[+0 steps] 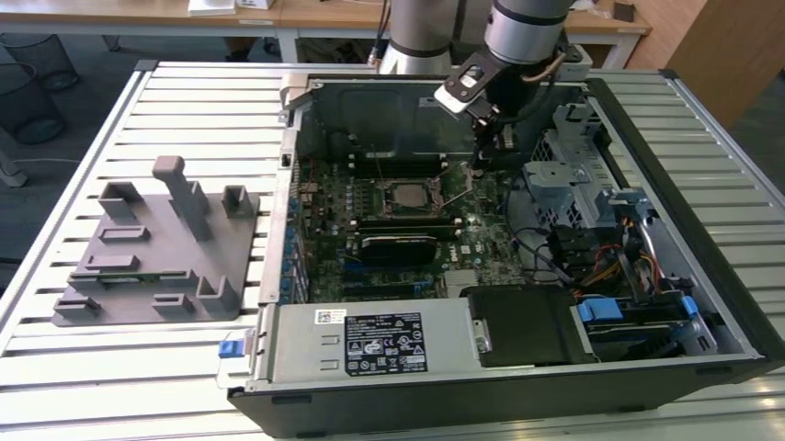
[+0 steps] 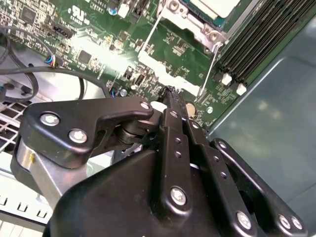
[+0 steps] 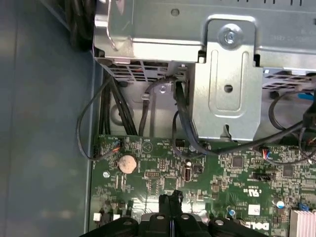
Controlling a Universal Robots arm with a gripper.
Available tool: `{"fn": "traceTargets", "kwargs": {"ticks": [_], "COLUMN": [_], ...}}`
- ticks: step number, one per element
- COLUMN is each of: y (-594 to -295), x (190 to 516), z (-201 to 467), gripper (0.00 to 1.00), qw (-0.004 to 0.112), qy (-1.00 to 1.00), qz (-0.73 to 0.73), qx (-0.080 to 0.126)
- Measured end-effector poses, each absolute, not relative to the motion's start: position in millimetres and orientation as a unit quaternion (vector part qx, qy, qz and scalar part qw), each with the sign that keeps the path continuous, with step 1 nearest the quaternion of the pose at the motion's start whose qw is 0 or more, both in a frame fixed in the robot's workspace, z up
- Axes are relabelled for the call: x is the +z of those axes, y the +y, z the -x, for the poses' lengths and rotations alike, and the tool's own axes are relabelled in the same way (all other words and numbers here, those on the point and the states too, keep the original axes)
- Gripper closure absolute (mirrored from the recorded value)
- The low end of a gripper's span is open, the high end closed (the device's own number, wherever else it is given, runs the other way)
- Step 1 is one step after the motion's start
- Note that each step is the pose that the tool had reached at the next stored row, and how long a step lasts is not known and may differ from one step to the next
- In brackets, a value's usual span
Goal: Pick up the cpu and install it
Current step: 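Close the cpu cover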
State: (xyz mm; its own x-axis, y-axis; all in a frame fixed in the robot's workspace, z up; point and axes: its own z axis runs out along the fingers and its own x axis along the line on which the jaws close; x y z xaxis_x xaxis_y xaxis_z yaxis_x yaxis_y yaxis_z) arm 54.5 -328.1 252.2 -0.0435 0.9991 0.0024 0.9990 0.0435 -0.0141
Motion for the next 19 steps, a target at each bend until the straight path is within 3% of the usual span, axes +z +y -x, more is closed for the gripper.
{"fn": "traceTargets", "kwargs": {"ticks": [19], "y": [-327.6], "x": [238.4], "z": [-46.6], "gripper": [0.89], "qw": [0.006], "qy": [-0.722], "qz": [0.691], "qx": [0.004]}}
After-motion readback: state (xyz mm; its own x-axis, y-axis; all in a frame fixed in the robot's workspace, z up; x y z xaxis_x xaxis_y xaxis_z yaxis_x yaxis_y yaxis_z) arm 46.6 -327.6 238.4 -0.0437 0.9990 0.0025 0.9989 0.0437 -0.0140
